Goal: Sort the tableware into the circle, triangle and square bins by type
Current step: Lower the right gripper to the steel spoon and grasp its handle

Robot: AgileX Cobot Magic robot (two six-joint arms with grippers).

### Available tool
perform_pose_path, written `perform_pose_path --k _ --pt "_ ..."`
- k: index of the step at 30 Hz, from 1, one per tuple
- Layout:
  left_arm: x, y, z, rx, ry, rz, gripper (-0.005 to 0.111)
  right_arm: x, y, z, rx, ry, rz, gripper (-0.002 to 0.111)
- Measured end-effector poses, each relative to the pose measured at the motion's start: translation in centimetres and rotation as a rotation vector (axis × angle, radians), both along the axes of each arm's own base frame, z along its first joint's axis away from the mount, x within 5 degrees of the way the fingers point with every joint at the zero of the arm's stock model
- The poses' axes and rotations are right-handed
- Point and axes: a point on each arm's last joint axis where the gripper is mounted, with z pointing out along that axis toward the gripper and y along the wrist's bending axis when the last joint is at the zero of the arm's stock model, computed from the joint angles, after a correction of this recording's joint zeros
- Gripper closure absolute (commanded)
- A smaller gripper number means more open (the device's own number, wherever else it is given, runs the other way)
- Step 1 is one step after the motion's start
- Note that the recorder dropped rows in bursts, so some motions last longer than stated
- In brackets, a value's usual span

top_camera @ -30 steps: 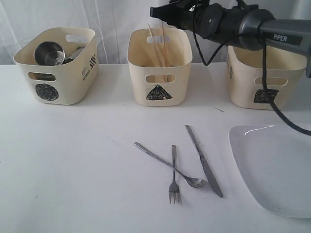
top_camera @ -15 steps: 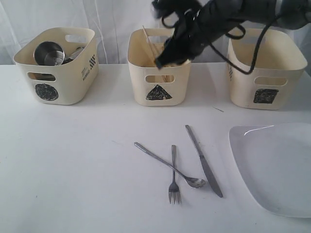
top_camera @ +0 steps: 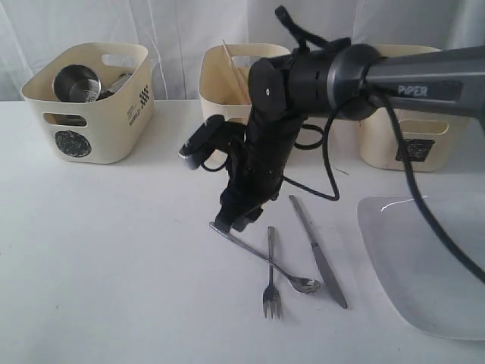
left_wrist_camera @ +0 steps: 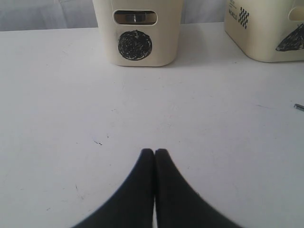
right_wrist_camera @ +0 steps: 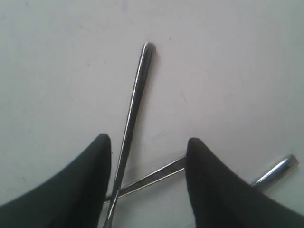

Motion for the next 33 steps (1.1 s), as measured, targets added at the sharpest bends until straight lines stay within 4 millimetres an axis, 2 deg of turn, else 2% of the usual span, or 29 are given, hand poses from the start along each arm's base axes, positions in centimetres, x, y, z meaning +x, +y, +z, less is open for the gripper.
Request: perform_pose_path --k 3,7,14,24,33 --pt "0.0 0.0 0.0 0.0 0.0 0.0 0.107 -0.1 0.2 -1.6 -0.039 0.045 0.004 0.061" --pt "0.0 0.0 0.0 0.0 0.0 0.0 0.107 -0.1 0.1 -2.5 -0.072 0.078 0.013 0.061" --pt "0.0 0.0 0.0 0.0 0.0 0.0 0.107 -0.2 0.0 -2.6 -0.083 0.088 0.017 0.061" --pt "0.0 0.0 0.0 0.0 0.0 0.0 0.107 -0.9 1.1 -2.6 -0.076 0.093 0.041 0.061" --pt "0.0 0.0 0.0 0.0 0.0 0.0 0.107 -0.8 1.4 -5.2 -0.099 0.148 0.042 0.061"
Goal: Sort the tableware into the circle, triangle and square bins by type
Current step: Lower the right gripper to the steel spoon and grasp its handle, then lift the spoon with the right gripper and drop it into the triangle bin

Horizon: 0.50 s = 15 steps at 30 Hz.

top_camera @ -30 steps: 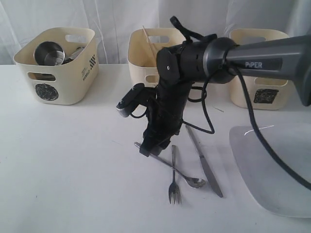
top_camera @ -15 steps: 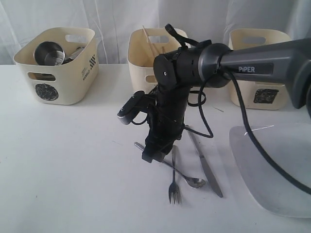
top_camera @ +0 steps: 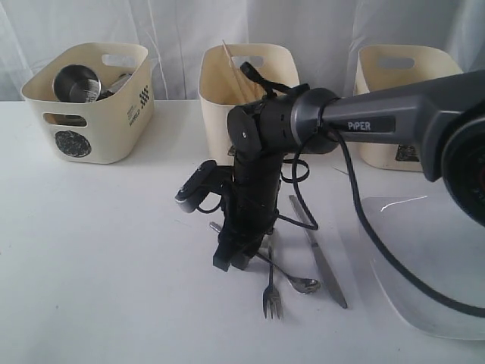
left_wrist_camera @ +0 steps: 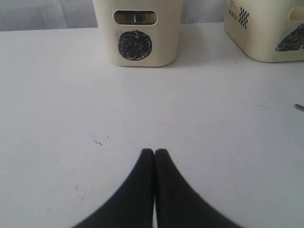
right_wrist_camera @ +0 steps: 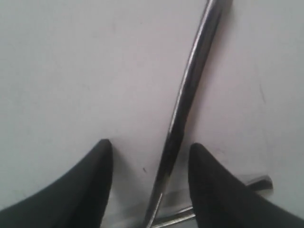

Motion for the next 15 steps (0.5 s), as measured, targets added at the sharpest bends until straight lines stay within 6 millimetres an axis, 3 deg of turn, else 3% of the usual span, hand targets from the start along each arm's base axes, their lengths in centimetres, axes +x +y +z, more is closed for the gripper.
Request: perform_pose_path --k 3,7,15 --pt "0.0 0.0 0.0 0.0 0.0 0.0 0.107 0.11 0.06 -0.16 0.0 0.0 -0.002 0.071" --pt "0.0 0.0 0.0 0.0 0.0 0.0 0.107 0.1 0.01 -0.23 -0.008 0.004 0.0 0.108" --pt "0.0 0.0 0.0 0.0 0.0 0.0 0.107 -0.18 0.13 0.09 0.009 0.034 -0.031 0.108"
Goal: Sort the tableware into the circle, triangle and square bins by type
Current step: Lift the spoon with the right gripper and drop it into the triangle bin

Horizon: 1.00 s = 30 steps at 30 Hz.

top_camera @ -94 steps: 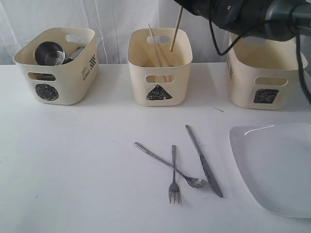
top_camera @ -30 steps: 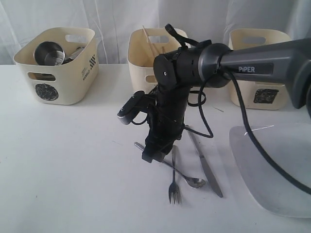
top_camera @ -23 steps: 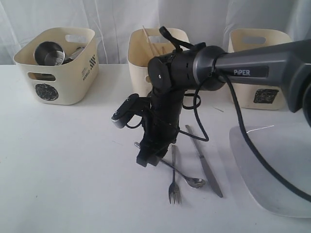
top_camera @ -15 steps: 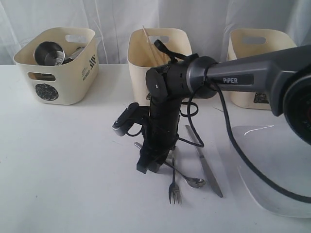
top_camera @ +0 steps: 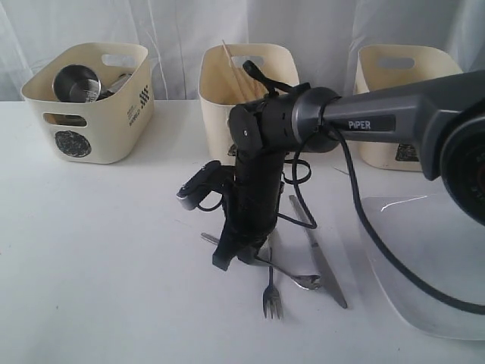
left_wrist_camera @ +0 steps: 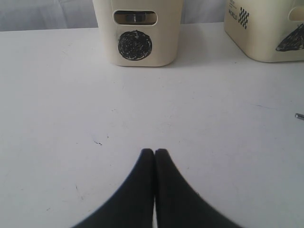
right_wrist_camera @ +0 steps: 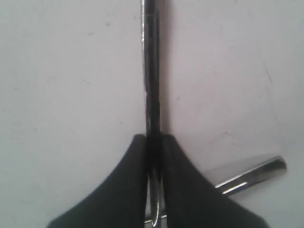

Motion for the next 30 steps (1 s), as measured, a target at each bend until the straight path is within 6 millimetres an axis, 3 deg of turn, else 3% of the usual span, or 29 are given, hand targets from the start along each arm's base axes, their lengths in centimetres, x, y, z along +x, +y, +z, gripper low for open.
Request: perform_pose_path --k 3,4,5,6,8,9,14,19,24,30 --pt "0.0 0.0 0.0 0.0 0.0 0.0 0.107 -0.1 0.5 2.1 0.1 -0.055 -0.067 0.108" --pt "0.0 0.0 0.0 0.0 0.0 0.0 0.107 0.3 0.8 4.8 0.187 -0.166 -0.119 0.108" --pt "0.0 0.0 0.0 0.0 0.0 0.0 0.107 0.7 0.7 6.1 0.233 -0.228 -0.155 0.108" --pt "0.0 0.0 0.0 0.0 0.0 0.0 0.107 1.1 0.1 9.6 0.328 -0.354 -0.221 0.108" --pt "0.0 0.0 0.0 0.0 0.0 0.0 0.107 1.7 -1.4 12.7 0.416 -0.452 -0.305 0.108" --pt "0.0 0.0 0.0 0.0 0.0 0.0 0.107 1.9 -2.0 13.3 0.436 -0.471 -0.333 0.108" --pt "0.0 0.0 0.0 0.0 0.0 0.0 0.107 4.8 -7.0 13.3 0.602 -0.555 -0.64 0.108" --pt "0.0 0.0 0.0 0.0 0.0 0.0 0.107 7.4 -10.9 15.3 0.807 -0.829 -0.948 0.108" --pt "0.0 0.0 0.0 0.0 0.0 0.0 0.107 9.2 -12.2 15.5 0.846 -0.921 -1.022 0.108" --pt "0.0 0.0 0.0 0.0 0.0 0.0 0.107 12.3 -11.7 16.1 0.895 -0.971 -1.01 0.108"
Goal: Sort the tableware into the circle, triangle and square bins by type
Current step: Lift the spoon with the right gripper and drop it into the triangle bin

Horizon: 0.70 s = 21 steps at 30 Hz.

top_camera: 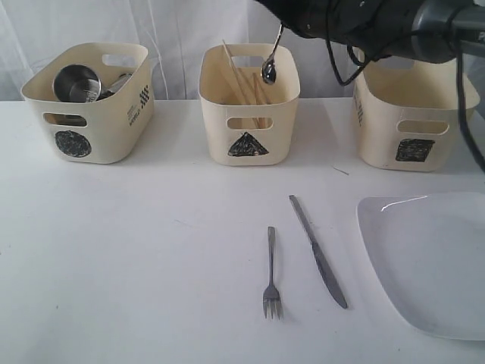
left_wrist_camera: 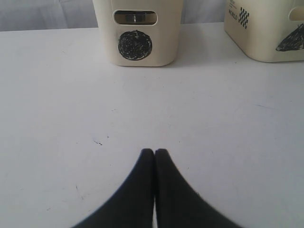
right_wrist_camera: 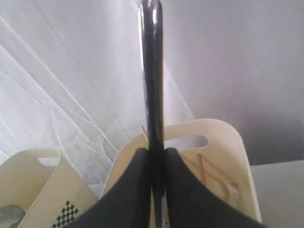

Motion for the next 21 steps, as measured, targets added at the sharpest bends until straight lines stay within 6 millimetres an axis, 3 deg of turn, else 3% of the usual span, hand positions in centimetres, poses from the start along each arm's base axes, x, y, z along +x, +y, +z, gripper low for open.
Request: perform_pose_path --k 5,9,10,14,18,21 --pt "0.0 0.0 0.0 0.0 0.0 0.0 0.107 2.7 0.8 -1.4 0.002 0.005 0.026 0.106" --pt "0.0 0.0 0.0 0.0 0.0 0.0 0.107 4.1 1.5 -3.1 -0.089 0.032 0.093 0.084" --pt "0.0 0.0 0.0 0.0 0.0 0.0 0.107 4.4 1.6 -3.7 -0.115 0.041 0.109 0.07" --pt "0.0 0.0 0.0 0.0 0.0 0.0 0.107 4.6 2.7 -4.3 -0.23 0.037 0.178 0.066" --pt "0.0 0.0 0.0 0.0 0.0 0.0 0.107 1.9 3.7 -2.6 -0.357 0.182 0.377 0.068" --pt "0.0 0.0 0.0 0.0 0.0 0.0 0.107 -2.8 3.3 -2.1 -0.508 0.47 0.374 0.068"
